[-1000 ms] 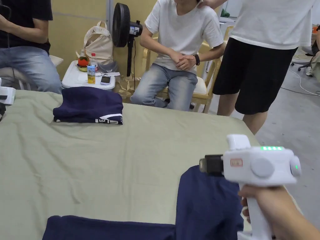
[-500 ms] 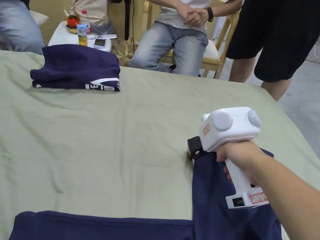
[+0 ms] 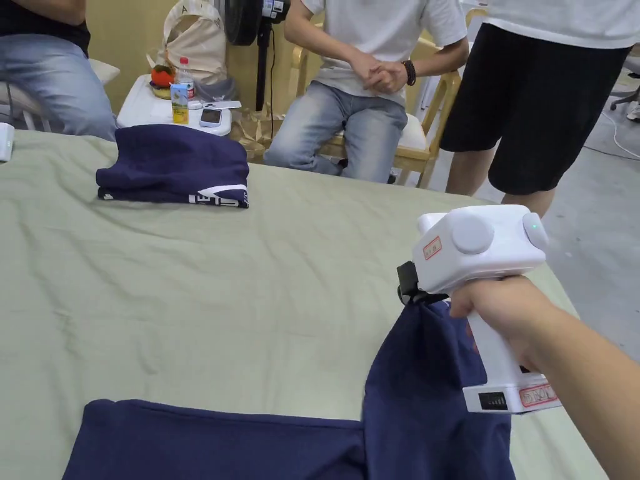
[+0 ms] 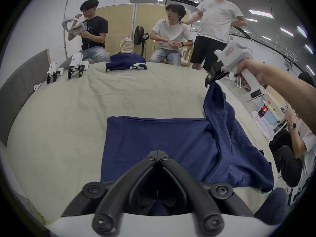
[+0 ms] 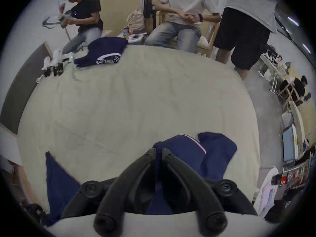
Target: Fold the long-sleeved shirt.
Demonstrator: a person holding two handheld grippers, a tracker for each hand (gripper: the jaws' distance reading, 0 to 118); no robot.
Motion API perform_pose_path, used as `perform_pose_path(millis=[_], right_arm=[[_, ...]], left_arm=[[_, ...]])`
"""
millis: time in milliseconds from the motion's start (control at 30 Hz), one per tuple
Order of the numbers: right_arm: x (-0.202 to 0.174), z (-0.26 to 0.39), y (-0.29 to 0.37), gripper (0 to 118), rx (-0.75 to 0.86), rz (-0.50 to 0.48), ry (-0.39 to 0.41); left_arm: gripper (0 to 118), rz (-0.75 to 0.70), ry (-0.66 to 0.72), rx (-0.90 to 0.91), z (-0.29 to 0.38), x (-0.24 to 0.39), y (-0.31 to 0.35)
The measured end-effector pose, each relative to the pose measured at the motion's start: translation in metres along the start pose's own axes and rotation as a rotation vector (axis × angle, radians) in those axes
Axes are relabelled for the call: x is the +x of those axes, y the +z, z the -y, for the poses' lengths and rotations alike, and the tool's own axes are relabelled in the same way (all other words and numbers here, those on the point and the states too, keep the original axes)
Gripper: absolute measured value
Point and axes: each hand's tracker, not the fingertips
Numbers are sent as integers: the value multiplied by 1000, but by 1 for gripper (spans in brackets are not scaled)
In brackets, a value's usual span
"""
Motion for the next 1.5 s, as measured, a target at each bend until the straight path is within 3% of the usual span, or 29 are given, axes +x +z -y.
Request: perform_pose_path(millis=[133, 300, 433, 467, 533, 567, 633, 733, 867, 900, 933, 1000, 1033, 1100, 1267, 1333, 1367, 1400, 1433, 1467, 1500], right_arm=[[-5, 42, 93, 7, 104, -55, 23], [-19, 164, 253, 7, 216, -74, 100], [-24, 295, 348, 7, 242, -50, 44], [-26, 327, 360, 7, 241, -28, -10], [-36, 384, 363, 7, 200, 8, -30], [-40, 409, 354, 7, 187, 69, -57], [-42, 454, 318, 7, 126, 104, -96], [-46, 497, 248, 7, 29, 109, -216], [-56, 514, 209, 7, 20, 123, -233], [-59, 511, 213, 15, 17, 120, -235], [-59, 508, 218, 37, 17, 134, -232], [-62, 498, 238, 112, 72, 138, -203], [-65, 493, 250, 118, 123, 136, -195], [-74, 485, 281, 117, 275, 114, -195], [-106, 484, 318, 117, 371, -15, -238], [-119, 491, 325, 113, 362, -15, -260], [-123, 496, 322, 105, 353, -13, -254], [-126, 501, 317, 74, 337, -17, -243], [-128, 505, 310, 30, 322, -7, -229], [-130, 509, 301, 1, 287, 45, -227], [-130, 510, 292, 1, 257, 57, -215]], left_arm=[[0, 4, -17, 18, 12, -4, 39], [0, -1, -13, 42, 35, -4, 93], [0, 8, -24, 53, 63, 2, 124], [0, 13, -25, 50, 71, 4, 130], [0, 20, -35, 43, 89, 10, 138], [0, 20, -42, 34, 98, 12, 138], [0, 31, -53, 29, 118, 18, 139], [0, 48, -31, -5, 142, 28, 138], [0, 47, -33, -39, 163, 39, 141], [0, 41, -38, -48, 165, 41, 144], [0, 37, -45, -49, 167, 42, 146], [0, 27, -60, -41, 166, 45, 152], [0, 23, -63, -31, 164, 46, 155], [0, 17, -69, -5, 158, 52, 165], [0, 32, -67, 71, 147, 61, 181], [0, 33, -73, 70, 145, 61, 181], [0, 36, -74, 65, 146, 63, 180], [0, 47, -69, 60, 146, 63, 180], [0, 60, -64, 55, 147, 63, 179], [0, 64, -61, 51, 148, 63, 177], [0, 65, -61, 43, 148, 64, 174]])
